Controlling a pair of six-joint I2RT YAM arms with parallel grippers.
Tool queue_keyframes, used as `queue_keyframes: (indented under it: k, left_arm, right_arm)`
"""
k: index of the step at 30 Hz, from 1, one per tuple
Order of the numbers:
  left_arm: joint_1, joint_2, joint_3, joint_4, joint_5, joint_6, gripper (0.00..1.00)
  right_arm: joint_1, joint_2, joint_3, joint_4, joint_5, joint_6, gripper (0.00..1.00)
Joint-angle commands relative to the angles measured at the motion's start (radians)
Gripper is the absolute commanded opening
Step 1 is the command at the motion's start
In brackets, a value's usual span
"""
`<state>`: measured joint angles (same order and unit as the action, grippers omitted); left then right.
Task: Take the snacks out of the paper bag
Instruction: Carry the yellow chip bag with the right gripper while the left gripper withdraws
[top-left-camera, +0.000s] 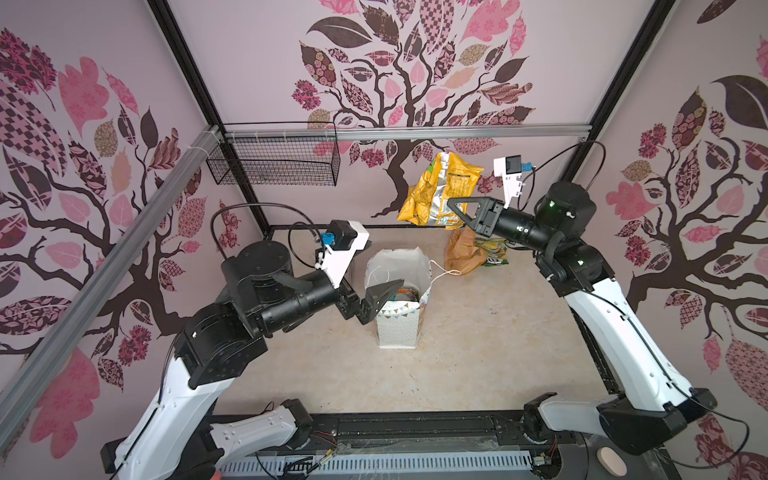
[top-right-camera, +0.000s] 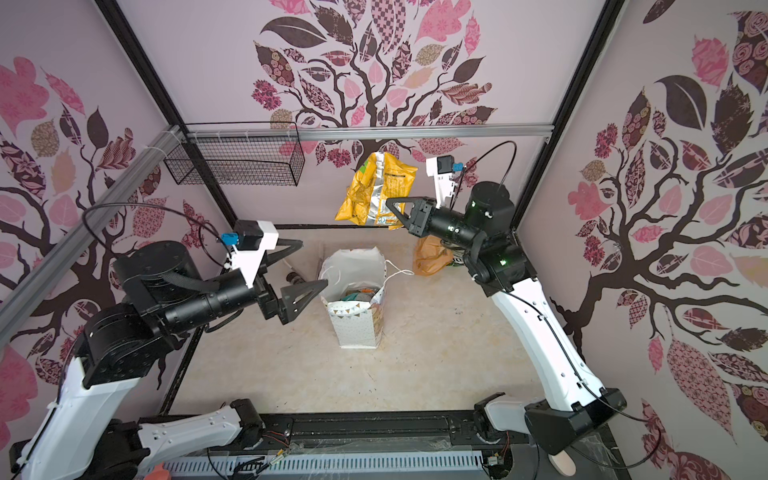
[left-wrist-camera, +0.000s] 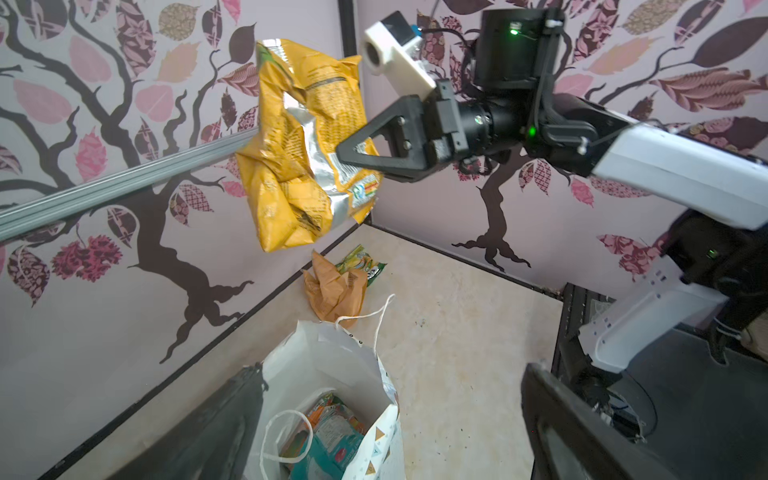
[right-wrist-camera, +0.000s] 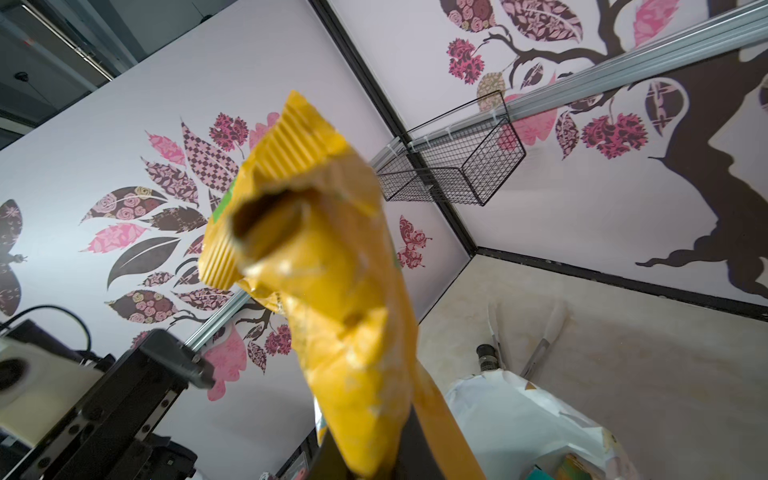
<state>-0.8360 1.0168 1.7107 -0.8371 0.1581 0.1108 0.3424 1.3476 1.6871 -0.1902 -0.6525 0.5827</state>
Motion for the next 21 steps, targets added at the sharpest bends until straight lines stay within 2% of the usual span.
queue_keyframes:
  k: [1,11,21]
  left_arm:
    - [-0.002,-0.038,-0.05,-0.042,0.096,0.108,0.98]
    - [-0.002,-0.093,-0.126,-0.111,0.091,0.166,0.98]
    - [-0.002,-0.115,-0.16,-0.124,0.098,0.161,0.98]
  right_arm:
    - [-0.081,0.073,0.09,-0.1,-0.065,0.005,0.0]
    - [-0.248,0.234,0.162,-0.161,-0.135,0.055,0.0]
    - [-0.324,0.387,0.14,-0.337,-0.099,-0.089,0.0]
